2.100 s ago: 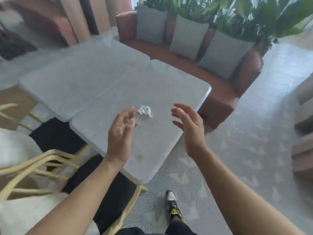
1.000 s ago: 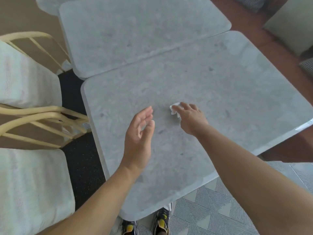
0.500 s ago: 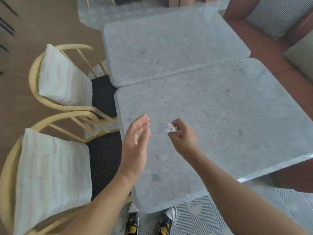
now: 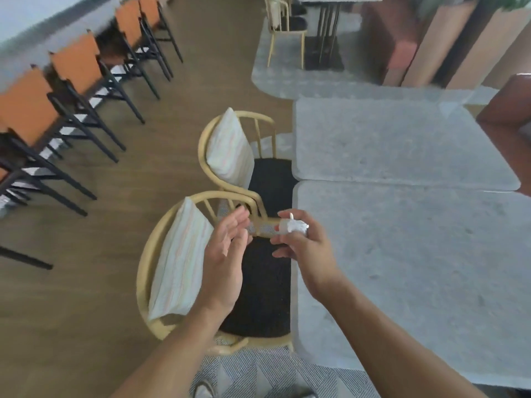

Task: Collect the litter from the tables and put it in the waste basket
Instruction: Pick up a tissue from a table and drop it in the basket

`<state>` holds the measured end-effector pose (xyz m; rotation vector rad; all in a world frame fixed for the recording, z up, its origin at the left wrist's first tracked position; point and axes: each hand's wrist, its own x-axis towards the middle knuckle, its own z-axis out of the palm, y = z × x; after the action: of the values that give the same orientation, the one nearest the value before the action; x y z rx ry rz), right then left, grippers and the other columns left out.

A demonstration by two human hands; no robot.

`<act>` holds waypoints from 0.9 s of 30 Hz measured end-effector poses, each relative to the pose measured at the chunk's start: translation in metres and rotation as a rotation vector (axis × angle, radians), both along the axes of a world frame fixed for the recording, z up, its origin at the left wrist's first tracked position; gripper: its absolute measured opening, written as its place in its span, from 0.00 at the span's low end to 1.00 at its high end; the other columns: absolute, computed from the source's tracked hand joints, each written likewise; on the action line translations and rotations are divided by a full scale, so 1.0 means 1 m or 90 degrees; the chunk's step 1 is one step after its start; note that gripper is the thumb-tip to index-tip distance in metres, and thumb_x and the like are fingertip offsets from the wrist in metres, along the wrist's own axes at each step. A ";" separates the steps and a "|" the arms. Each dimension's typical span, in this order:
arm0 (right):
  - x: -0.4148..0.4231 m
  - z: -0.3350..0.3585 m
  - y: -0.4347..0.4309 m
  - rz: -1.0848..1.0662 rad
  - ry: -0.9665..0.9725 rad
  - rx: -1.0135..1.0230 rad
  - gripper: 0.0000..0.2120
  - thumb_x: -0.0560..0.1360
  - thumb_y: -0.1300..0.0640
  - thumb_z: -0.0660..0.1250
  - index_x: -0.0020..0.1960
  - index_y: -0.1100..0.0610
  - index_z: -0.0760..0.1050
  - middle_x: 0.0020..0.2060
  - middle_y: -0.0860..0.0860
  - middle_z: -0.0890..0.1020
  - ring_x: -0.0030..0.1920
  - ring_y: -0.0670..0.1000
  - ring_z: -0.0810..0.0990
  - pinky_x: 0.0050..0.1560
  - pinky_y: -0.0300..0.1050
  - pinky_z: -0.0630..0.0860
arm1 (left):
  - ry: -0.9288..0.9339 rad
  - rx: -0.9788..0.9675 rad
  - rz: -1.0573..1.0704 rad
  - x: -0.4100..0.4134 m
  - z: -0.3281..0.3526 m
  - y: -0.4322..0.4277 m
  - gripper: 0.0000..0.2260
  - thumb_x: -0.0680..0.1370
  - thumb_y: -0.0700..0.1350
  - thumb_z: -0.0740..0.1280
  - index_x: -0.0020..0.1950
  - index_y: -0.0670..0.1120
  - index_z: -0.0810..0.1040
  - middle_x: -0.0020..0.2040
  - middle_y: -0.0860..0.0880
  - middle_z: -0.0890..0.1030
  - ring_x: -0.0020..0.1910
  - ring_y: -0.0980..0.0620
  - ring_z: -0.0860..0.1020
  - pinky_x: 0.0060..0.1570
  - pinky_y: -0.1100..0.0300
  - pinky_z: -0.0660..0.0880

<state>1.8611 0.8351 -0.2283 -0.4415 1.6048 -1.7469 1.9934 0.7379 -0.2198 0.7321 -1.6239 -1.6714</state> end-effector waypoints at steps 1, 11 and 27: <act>0.010 0.005 -0.010 0.012 -0.008 -0.004 0.14 0.76 0.66 0.69 0.57 0.50 0.82 0.45 0.44 0.85 0.47 0.51 0.87 0.45 0.44 0.84 | 0.003 -0.003 0.011 0.012 0.004 -0.008 0.17 0.81 0.57 0.65 0.70 0.58 0.77 0.69 0.57 0.81 0.71 0.55 0.78 0.70 0.48 0.77; 0.136 0.029 -0.141 0.039 -0.168 -0.071 0.19 0.73 0.53 0.75 0.63 0.55 0.80 0.52 0.56 0.85 0.49 0.57 0.87 0.51 0.51 0.83 | 0.023 -0.015 0.083 0.148 0.019 -0.118 0.15 0.83 0.51 0.61 0.69 0.58 0.76 0.68 0.55 0.81 0.70 0.57 0.78 0.64 0.58 0.78; 0.258 0.031 -0.350 -0.037 -0.400 -0.127 0.33 0.83 0.30 0.55 0.61 0.60 0.78 0.48 0.60 0.83 0.50 0.62 0.84 0.51 0.53 0.82 | 0.012 -0.040 0.145 0.296 0.018 -0.315 0.17 0.84 0.53 0.61 0.73 0.56 0.73 0.72 0.54 0.78 0.71 0.59 0.77 0.70 0.56 0.77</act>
<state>2.1188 0.4855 -0.1970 0.0724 1.0099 -1.8527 2.2899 0.4227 -0.2020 0.8338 -1.5116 -1.4556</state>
